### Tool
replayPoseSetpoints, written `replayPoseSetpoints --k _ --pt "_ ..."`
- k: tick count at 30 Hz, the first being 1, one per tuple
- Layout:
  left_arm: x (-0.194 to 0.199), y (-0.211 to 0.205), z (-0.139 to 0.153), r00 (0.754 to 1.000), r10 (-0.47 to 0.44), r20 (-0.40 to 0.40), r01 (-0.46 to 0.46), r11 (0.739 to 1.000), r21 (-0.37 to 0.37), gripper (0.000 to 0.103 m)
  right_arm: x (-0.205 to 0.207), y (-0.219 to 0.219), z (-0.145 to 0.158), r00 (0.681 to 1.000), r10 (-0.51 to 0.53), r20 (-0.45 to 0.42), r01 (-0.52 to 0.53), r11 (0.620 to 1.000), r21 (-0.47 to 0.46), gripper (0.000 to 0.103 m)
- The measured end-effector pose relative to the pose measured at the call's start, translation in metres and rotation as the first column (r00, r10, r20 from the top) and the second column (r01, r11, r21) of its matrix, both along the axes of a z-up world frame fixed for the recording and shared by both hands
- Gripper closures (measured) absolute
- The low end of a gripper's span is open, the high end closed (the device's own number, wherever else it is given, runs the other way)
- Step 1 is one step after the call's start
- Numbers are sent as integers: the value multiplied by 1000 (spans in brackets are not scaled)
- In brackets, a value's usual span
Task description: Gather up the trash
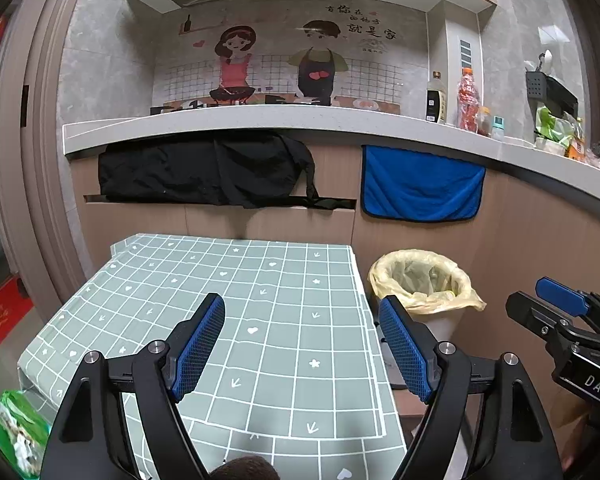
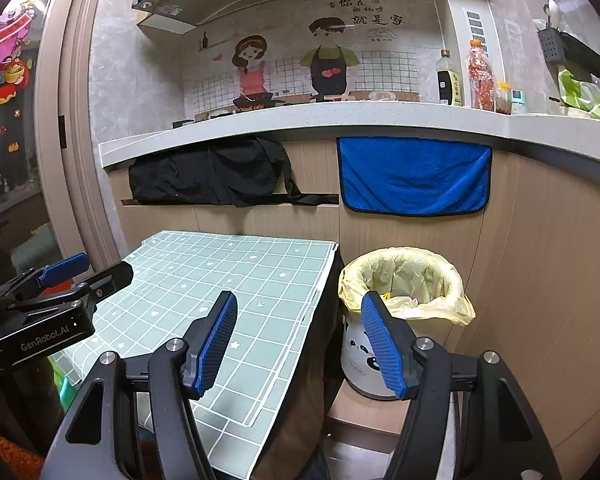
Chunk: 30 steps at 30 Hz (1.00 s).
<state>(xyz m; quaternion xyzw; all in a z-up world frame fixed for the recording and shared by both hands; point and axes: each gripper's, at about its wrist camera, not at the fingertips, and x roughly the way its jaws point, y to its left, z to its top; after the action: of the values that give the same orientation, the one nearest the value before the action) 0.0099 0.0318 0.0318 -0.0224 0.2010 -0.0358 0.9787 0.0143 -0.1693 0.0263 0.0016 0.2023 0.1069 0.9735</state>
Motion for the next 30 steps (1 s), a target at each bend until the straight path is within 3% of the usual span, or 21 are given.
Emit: replayPoseSetpoints --k 30 --pt "0 -11 -2 1000 -21 -10 21 1000 -3 24 -5 -4 1 1000 -30 2 30 999 12 41"
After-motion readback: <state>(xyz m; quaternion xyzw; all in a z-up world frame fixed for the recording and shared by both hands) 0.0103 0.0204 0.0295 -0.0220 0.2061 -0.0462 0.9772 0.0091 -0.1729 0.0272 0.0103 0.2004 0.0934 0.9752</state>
